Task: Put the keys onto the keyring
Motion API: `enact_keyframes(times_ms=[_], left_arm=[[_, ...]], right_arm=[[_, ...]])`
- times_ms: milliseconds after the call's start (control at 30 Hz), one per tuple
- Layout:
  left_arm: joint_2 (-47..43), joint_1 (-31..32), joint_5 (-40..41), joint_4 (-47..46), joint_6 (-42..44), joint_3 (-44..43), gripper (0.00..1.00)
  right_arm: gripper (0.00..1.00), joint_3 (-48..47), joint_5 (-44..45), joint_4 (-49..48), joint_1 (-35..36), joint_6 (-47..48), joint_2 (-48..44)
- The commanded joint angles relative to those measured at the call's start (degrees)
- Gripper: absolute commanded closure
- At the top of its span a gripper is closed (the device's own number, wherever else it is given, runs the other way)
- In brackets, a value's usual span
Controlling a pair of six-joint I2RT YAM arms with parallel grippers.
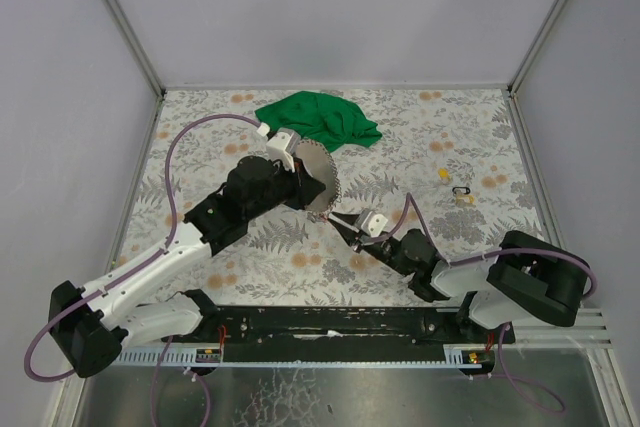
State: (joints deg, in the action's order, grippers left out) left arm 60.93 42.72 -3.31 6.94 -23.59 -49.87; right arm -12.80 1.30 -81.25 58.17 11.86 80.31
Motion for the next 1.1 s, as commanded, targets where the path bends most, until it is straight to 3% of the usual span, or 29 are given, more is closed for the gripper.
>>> enact_keyframes(times_ms=[0, 667, 1067], left_arm=[[-1.5, 0.4, 0.5, -5.2, -0.8, -0.5, 1.00], [-2.0, 0.8, 0.4, -5.3, -2.5, 0.4, 1.00], [-2.6, 0.8, 1.6, -4.1, -1.6, 0.1, 1.00]], right_arm=[[0.73, -2.2, 3.8, -7.7, 1.2, 2.5, 1.2], [0.61, -2.4, 5.7, -11.5, 2.3, 3.4, 2.9], [0.66, 0.3, 11.2, -14.6, 2.4, 3.6, 2.4]])
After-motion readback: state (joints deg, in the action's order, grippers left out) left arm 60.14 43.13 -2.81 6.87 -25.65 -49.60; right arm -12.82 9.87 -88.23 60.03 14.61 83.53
